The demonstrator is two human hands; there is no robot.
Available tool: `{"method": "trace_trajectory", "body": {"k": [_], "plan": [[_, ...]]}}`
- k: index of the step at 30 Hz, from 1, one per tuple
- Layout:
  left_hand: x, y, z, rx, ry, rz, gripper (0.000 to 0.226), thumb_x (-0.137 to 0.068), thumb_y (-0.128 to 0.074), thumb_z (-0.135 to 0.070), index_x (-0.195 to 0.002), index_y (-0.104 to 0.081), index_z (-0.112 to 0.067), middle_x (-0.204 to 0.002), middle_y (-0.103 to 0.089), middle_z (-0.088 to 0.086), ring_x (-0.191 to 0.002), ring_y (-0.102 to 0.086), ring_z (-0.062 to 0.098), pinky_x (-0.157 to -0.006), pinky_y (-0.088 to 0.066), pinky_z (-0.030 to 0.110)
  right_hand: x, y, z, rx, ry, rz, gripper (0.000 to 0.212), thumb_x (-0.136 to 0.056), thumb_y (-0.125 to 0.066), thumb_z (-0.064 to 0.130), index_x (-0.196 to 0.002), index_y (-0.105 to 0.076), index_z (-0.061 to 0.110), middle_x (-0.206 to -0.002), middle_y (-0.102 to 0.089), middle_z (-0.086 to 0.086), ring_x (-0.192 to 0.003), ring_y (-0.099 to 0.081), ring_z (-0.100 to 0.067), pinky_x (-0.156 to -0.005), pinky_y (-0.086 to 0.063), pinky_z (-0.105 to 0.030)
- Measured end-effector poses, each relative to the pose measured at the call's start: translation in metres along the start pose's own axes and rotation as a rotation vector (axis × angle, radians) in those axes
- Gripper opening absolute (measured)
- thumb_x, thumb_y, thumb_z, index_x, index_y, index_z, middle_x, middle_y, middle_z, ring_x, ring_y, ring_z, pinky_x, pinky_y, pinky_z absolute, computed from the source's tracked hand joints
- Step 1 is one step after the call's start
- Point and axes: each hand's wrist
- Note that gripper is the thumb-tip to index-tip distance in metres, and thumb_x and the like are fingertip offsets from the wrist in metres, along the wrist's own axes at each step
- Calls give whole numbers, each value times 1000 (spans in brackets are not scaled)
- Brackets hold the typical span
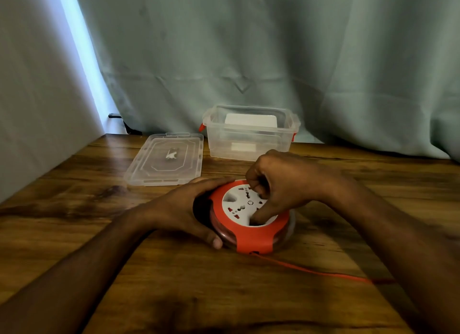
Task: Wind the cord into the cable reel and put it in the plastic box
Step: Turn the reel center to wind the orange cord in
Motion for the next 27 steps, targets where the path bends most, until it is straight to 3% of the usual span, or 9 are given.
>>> {"method": "trace_trajectory", "body": {"k": [2,7,12,20,25,27], "plan": [[0,0,-1,-4,-3,2,129,-44,-90,-74,-151,-20,-61,-155,-34,-28,-142,-36,-3,-118,-40,35,-1,-1,1,17,2,-4,45,-59,-82,66,-66,-60,28,-66,-63,12,-64,-61,-4,-40,-35,-10],[1,1,-1,-27,1,14,132,-42,-88,-76,-153,-19,-59,-156,-33,-25,-143,-35,1,-119,-39,38,-5,-5,6,-15,-7,23,45,-61,-83,67,-60,-56,31,-59,-60,16,-59,-61,-3,-48,-41,-15],[1,1,-4,-42,3,25,130,-37,-84,-82,-148,-18,-66,-154,-34,-27,-142,-35,-2,-117,-38,28,-4,-6,10,-67,-9,54,47,-65,-82,65,-56,-55,27,-52,-58,31,-55,-59,10,-42,-35,-10],[0,1,-6,-42,-16,4,123,-38,-84,-82,-143,-20,-71,-153,-39,-25,-140,-39,-2,-118,-39,33,-6,-10,11,-11,-26,2,47,-68,-79,67,-63,-66,22,-60,-66,13,-61,-67,-3,-45,-45,-11],[-1,-3,-8,-61,-51,-39,130,-44,-89,-74,-155,-28,-48,-153,-43,-23,-139,-42,-2,-117,-41,36,-7,-14,12,-10,-86,-9,46,-66,-77,67,-65,-63,23,-85,-77,2,-78,-74,-12,-62,-64,-36],[1,-4,-12,-102,-53,-65,131,-44,-87,-77,-157,-30,-41,-153,-44,-23,-139,-43,-1,-117,-41,38,-8,-16,12,9,-111,-21,45,-66,-78,67,-68,-60,26,-92,-76,2,-80,-72,-12,-61,-62,-33]]}}
Point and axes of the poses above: each hand's wrist, its own x-axis away from the middle knuckle, its own y-axis out of the back of the hand, z = x × y
